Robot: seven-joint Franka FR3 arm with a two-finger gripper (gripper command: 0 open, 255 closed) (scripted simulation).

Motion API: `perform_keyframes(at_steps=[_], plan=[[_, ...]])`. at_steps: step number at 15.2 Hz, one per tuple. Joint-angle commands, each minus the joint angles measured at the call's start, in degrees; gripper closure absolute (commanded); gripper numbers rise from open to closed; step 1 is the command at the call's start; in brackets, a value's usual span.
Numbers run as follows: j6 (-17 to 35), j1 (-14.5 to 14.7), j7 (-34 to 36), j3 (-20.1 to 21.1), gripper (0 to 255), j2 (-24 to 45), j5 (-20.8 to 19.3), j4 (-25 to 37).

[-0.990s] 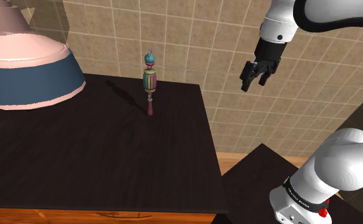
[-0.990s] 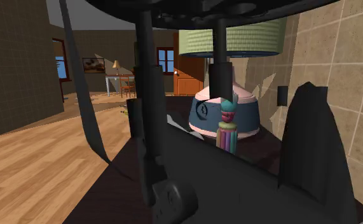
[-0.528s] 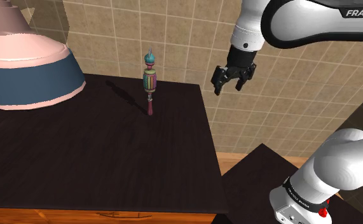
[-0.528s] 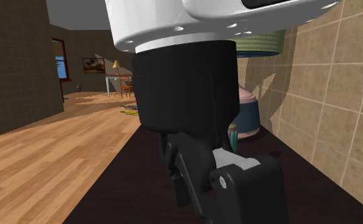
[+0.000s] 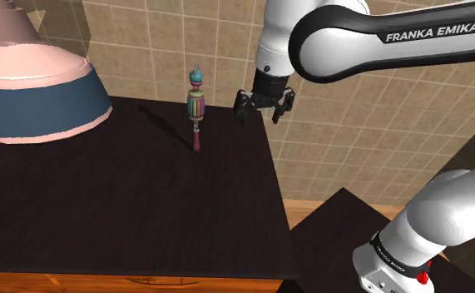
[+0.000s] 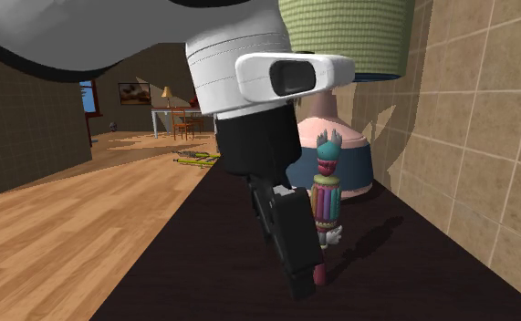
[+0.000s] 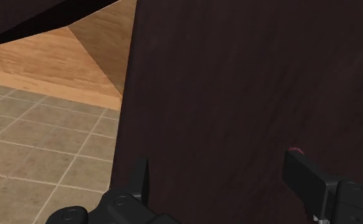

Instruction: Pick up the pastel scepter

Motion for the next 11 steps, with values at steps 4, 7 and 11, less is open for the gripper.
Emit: perform_keyframes(at_steps=[4,7,11], plan=[[2.5,-3.9,14.0,8.2,0,11.8,-8.6,8.8],[2.0,-4.8,23.6,12.5,0,20.6,-17.0,15.4],[-1.9,-1.3,35.6,14.4,0,33.8,-29.8,26.1]])
